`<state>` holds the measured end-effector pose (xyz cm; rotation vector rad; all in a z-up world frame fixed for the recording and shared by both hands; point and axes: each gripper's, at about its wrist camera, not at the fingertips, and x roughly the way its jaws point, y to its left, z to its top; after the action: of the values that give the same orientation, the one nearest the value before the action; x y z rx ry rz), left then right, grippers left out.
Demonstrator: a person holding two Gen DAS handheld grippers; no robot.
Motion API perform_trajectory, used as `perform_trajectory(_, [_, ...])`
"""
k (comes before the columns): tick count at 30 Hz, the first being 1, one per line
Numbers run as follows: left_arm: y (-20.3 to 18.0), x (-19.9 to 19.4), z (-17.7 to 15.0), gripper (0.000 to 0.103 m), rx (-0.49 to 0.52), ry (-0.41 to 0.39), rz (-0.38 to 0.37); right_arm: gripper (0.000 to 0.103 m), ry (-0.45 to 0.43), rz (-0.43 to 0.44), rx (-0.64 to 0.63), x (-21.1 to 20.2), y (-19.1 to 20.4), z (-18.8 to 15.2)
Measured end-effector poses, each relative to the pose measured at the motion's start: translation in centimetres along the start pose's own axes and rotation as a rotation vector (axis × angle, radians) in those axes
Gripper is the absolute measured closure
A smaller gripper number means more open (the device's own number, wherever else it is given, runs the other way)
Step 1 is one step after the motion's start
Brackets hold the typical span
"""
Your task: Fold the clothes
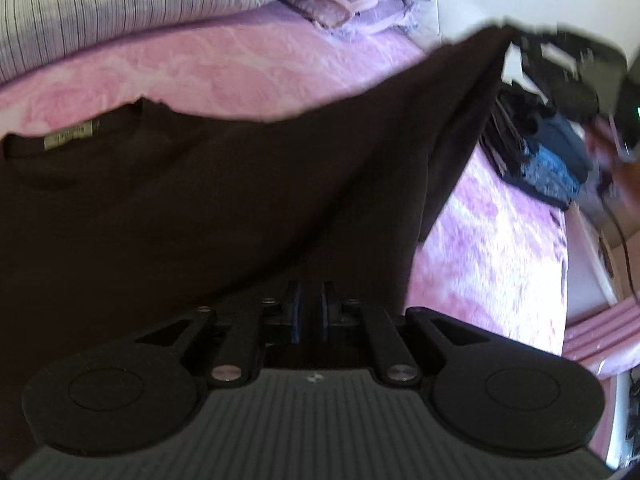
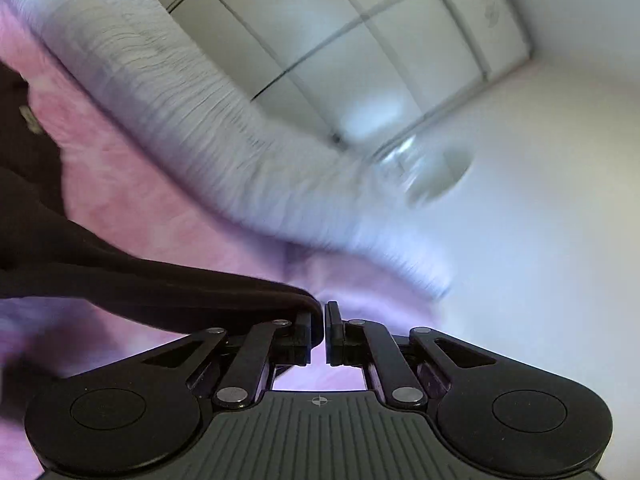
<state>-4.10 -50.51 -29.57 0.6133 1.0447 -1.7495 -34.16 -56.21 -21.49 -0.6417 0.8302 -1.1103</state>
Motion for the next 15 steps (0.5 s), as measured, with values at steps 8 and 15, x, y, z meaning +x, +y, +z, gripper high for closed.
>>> perform_trajectory(8, [-0.9,1.2,-1.5,0.097,0.033,0.077,0.029,0.098,0.348,0.209,0.046,3.2,3.5,-7.0])
perform_trajectory(15, [-4.5,2.4,-1.7,0.076,0.08,0.096,0.008,0.079,0.62,0.334,0.576,2.4,-2.7,-14.7])
